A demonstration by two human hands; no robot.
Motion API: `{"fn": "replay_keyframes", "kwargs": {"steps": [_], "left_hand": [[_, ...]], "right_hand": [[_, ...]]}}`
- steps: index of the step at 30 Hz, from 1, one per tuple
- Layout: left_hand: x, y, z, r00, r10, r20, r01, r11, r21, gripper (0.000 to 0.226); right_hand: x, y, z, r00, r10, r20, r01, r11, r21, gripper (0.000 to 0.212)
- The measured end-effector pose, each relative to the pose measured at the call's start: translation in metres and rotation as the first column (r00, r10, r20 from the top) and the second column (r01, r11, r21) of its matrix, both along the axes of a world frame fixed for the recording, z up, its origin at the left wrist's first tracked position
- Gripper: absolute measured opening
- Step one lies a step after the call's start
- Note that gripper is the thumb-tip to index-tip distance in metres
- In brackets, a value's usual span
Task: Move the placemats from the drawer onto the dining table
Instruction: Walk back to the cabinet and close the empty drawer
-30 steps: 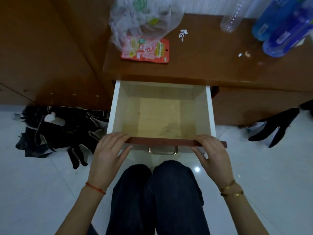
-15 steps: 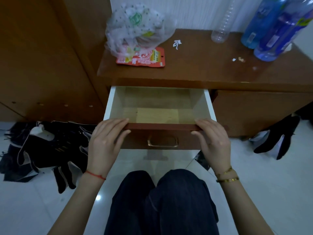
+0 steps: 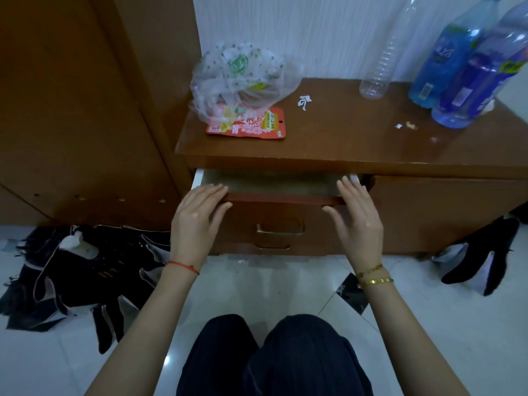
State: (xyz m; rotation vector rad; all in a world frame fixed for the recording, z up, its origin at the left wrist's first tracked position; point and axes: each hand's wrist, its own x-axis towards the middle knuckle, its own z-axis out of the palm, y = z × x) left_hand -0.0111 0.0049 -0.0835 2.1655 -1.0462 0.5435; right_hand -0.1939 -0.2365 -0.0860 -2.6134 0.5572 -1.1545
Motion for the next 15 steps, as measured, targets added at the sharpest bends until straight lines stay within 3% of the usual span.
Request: {"fn": "replay_keyframes", "kwargs": {"steps": [6, 15], "left_hand": [[0.01, -0.022, -0.001, 0.996, 0.071, -0.06, -0.075, 0.994, -0.074, 0.028], [0.02, -0.037, 0.005, 0.987, 0.148, -0.071, -0.155, 0.981, -0.115, 0.023]], "right_hand": [[0.022, -0.013, 0.001, 1.0, -0.028, -0.003, 0.028, 0.999, 0.017, 0.055], [0.033, -0.013, -0.01, 0.991, -0.112, 0.074, 0.117, 0.991, -0.061, 0.039]]}}
